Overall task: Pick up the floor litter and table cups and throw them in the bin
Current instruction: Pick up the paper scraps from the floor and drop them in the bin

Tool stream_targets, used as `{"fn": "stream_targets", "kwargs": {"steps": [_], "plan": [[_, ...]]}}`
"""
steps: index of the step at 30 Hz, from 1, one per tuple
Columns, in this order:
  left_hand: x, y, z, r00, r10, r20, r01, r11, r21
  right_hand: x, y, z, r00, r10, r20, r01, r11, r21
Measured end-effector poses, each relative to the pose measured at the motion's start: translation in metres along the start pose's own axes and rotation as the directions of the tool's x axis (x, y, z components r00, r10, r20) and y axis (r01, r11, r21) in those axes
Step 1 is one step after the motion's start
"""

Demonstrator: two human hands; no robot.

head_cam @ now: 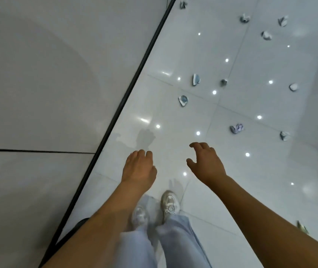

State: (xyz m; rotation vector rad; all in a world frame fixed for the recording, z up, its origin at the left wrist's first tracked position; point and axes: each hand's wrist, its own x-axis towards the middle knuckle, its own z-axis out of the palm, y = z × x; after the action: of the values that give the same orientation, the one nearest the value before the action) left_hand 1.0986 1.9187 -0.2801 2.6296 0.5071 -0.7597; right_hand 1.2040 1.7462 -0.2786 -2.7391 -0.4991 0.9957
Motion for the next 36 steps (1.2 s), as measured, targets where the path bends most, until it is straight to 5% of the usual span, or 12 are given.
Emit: {"fn": "stream_targets", "kwargs": {"steps": [15,27,36], "plan": [[0.223,-0.009,-0.107,0.976,0.192,0.1,-0.201,0.975,0.098,0.184,-0.01,-0.057,0.948,0.315,-0.036,-0.291,0.91,0.295],[0.392,0.027,-0.142,0.938,0.154,0.31,-0.22,0.957,0.187,0.327,0.028,-0.075,0.894,0.44,0.091,-0.438,0.809,0.393],[0.548,0.061,-0.122,0.942,0.2,0.269,-0.247,0.957,0.151,0.461,0.056,-0.047,0.884,0.45,0.129,-0.461,0.791,0.401]]}}
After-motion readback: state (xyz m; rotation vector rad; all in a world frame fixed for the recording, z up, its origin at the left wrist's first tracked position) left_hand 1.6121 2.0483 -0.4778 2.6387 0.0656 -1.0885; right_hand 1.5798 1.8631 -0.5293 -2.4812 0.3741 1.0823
